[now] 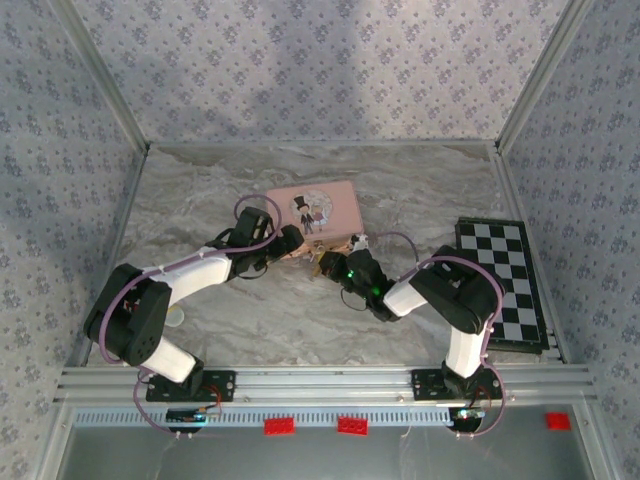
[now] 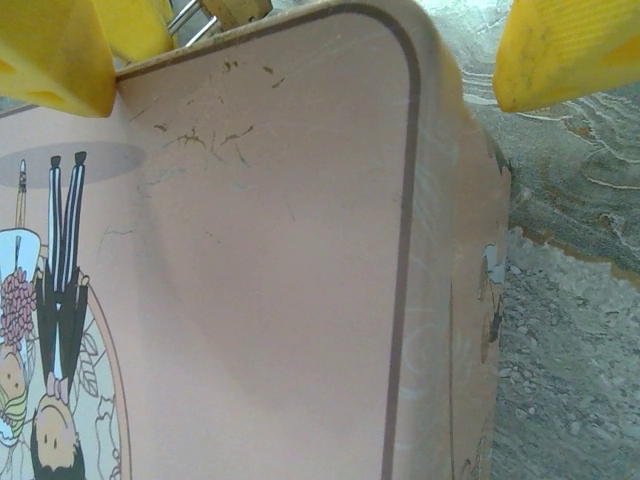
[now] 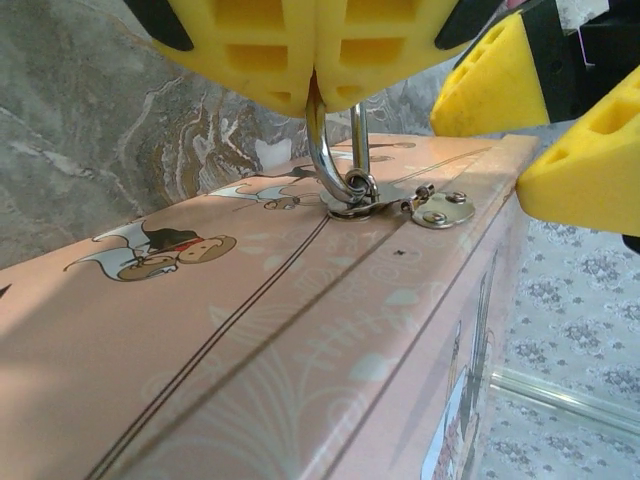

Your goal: Unlock a padlock with a key

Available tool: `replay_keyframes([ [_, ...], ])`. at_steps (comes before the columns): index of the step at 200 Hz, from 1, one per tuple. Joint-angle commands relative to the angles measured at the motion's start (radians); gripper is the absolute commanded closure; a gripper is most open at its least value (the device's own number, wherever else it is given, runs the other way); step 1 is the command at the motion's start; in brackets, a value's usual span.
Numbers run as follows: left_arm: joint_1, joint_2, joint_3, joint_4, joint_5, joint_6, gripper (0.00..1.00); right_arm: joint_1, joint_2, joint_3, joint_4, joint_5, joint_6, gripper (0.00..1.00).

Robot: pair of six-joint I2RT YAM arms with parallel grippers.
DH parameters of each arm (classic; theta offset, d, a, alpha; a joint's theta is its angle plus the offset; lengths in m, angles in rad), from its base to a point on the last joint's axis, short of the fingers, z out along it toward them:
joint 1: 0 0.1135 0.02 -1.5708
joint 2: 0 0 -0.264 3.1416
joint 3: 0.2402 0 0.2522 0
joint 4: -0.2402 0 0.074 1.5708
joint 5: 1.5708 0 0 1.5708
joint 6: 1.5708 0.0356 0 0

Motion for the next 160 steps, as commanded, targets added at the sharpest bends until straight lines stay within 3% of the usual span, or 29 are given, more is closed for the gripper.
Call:
replay_keyframes([
  [1,-0.010,0.030,-0.009,-0.045,-0.015,-0.012,0.05,0.000,-0.031,-0.001,0.104,0.113,0.038,1.00],
  [71,-0.027,0.078,0.049,-0.037,-0.014,-0.032,0.05,0.057,0.067,-0.024,0.328,0.286,0.047,1.00],
  [121,-0.028,0.105,0.073,-0.029,-0.022,-0.060,0.05,0.047,0.070,-0.034,0.314,0.323,0.040,1.00],
  [160,-0.019,0.115,0.100,-0.029,-0.039,-0.063,0.04,0.041,0.096,-0.020,0.260,0.283,0.071,1.00],
])
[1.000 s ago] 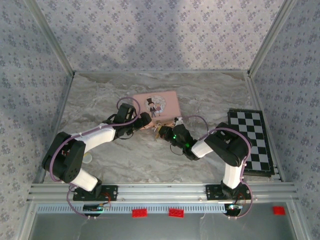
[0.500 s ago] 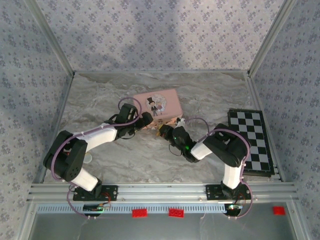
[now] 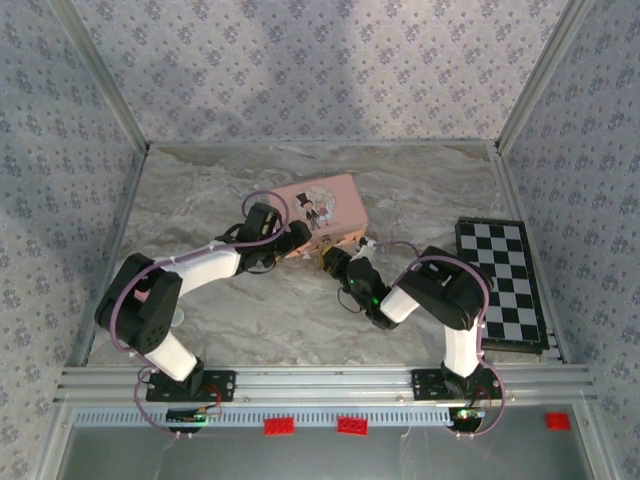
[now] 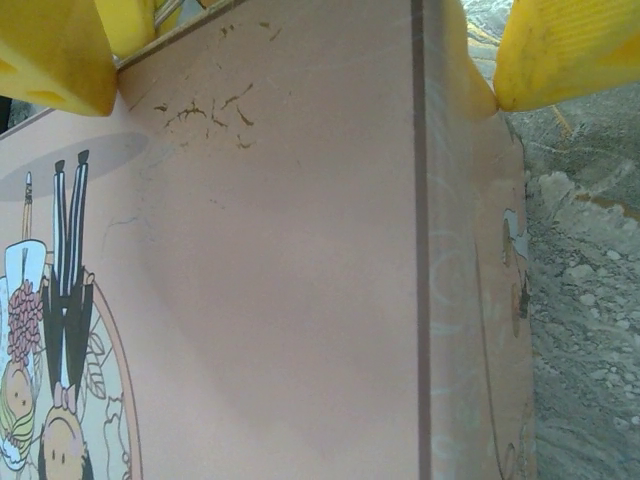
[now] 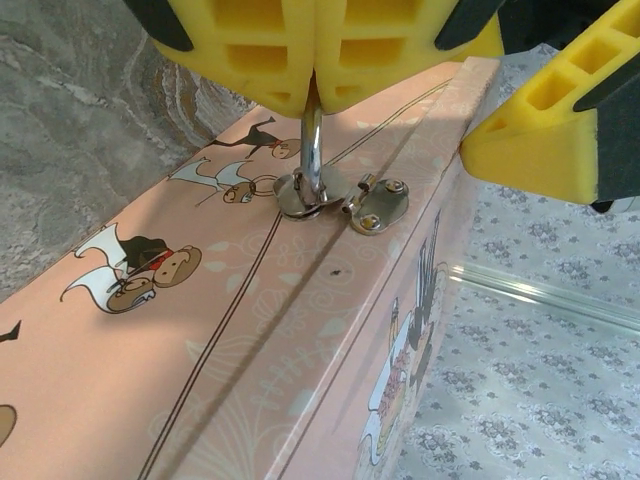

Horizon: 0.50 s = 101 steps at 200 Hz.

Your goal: Unlock a padlock with a key

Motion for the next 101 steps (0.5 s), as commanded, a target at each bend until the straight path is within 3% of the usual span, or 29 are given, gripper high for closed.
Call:
replay_keyframes([
  [1,0.007,0.033,0.029,-0.051,-0.043,-0.003,0.04,-0.008,0.026,0.010,0.048,0.042,0.018,1.00],
  [36,0.029,0.066,0.073,-0.075,-0.049,0.021,0.04,-0.024,0.032,-0.036,0.044,0.015,0.026,1.00],
  [101,0.033,0.094,0.103,-0.091,-0.053,0.036,0.06,-0.061,0.008,-0.004,-0.122,-0.059,-0.036,1.00],
])
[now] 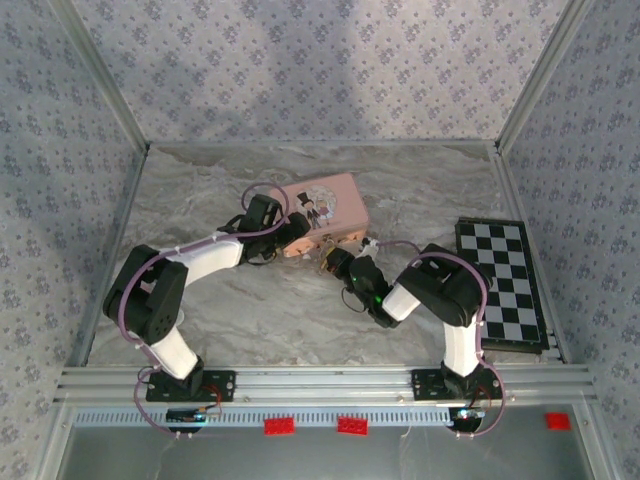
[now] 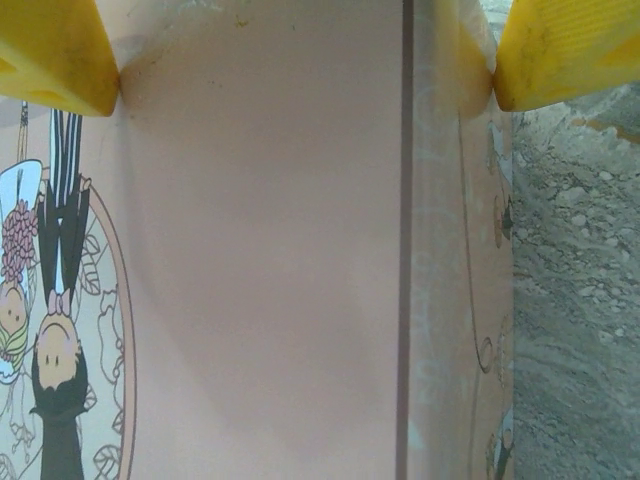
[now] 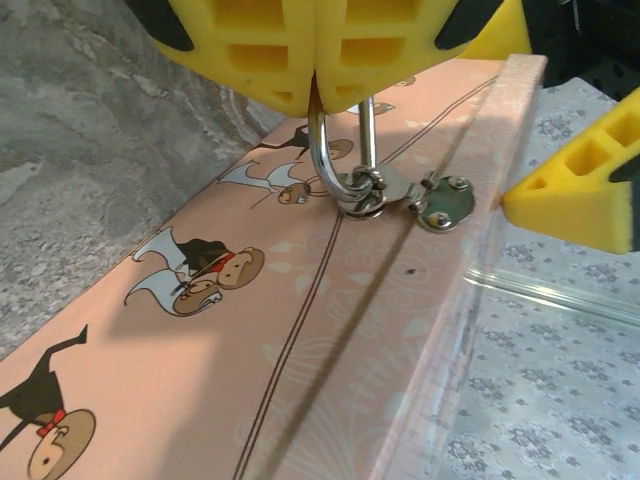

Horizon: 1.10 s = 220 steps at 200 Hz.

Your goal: Unlock a padlock with a key

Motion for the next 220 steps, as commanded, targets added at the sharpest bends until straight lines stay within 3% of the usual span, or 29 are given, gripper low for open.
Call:
replay_keyframes([
  [1,0.005,0.032,0.020,-0.059,-0.037,0.027,0.06,-0.021,-0.008,0.003,-0.095,-0.009,-0.029,1.00],
  [48,-0.012,0.051,0.017,-0.043,-0.031,0.008,0.06,-0.039,0.056,0.030,0.040,-0.071,-0.024,1.00],
  [148,-0.095,0.063,0.036,-0.019,-0.039,-0.072,0.07,-0.049,0.069,0.030,0.077,0.118,0.057,1.00],
  [188,-0.122,0.052,0.039,-0.015,-0.068,-0.101,0.07,-0.053,0.032,0.004,0.016,0.197,0.090,1.00],
  [220,-0.135,0.086,0.069,-0.020,-0.068,-0.105,0.07,-0.068,0.039,-0.011,0.036,0.202,0.136,1.00],
])
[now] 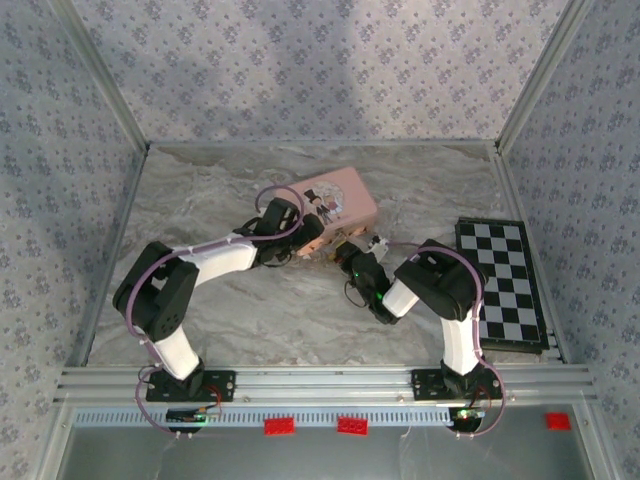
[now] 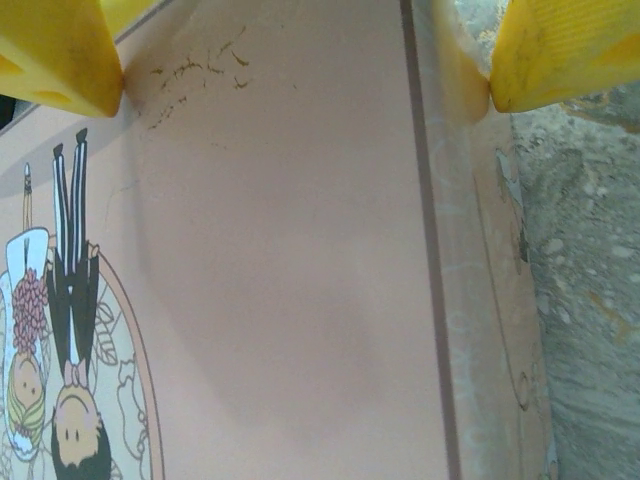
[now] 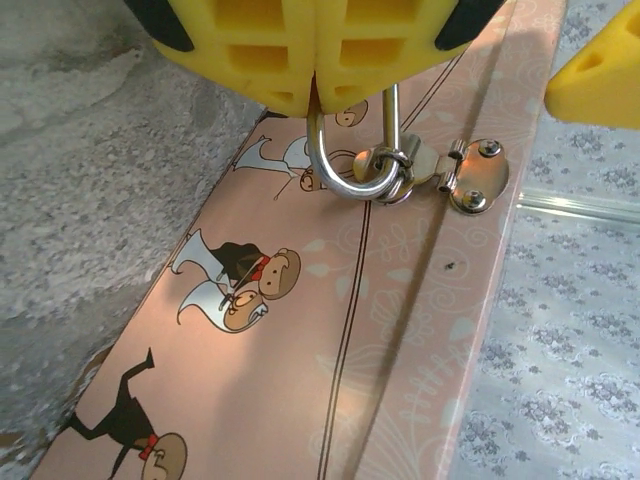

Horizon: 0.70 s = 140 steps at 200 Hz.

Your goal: Unlock a padlock with a key

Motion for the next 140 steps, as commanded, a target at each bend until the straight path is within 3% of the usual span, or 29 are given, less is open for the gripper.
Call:
replay_keyframes([
  [1,-0.022,0.041,0.030,-0.051,0.008,-0.014,0.07,-0.026,-0.004,-0.023,0.006,0.081,0.057,1.00],
  [140,-0.050,0.101,0.071,-0.031,-0.010,-0.058,0.07,-0.071,0.038,-0.007,0.153,0.139,0.167,1.00],
])
